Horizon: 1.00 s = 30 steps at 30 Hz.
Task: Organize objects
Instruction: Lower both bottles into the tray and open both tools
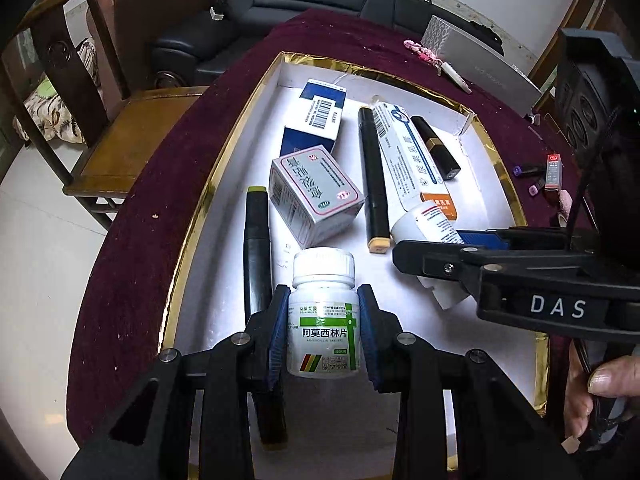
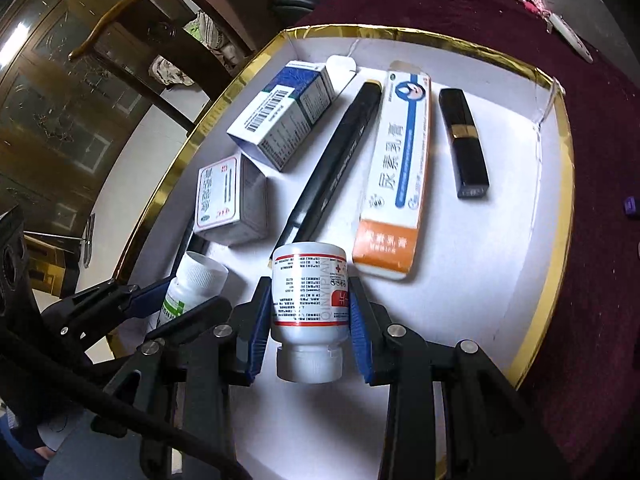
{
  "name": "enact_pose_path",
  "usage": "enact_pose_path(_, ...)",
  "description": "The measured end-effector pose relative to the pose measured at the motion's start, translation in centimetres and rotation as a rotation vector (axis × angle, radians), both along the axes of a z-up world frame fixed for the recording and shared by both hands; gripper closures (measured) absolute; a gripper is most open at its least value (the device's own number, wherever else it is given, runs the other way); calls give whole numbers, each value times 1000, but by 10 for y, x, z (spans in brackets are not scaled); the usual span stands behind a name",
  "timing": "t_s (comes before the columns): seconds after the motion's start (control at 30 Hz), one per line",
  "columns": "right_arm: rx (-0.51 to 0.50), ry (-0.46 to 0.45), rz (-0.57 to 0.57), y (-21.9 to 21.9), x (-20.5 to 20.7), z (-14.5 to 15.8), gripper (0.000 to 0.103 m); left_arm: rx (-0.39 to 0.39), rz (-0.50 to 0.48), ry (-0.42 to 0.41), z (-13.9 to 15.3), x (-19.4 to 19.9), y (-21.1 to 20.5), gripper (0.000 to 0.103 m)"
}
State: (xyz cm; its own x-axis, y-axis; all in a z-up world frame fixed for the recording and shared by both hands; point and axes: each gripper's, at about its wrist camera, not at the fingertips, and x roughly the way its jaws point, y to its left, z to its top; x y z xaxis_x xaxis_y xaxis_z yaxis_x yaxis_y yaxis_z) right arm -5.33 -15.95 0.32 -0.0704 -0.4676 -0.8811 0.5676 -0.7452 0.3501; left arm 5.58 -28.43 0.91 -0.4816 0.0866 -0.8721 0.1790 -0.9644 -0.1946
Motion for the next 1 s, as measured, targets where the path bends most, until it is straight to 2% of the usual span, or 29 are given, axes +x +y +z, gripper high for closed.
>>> enact_pose_path(0.63, 9, -14, 23, -9, -6, 1, 68, 12, 24, -6, 1, -2, -7, 74)
enact_pose_path(1.0, -34, 28, 27, 13, 3, 24, 68, 13, 70, 19, 17, 6, -3, 73)
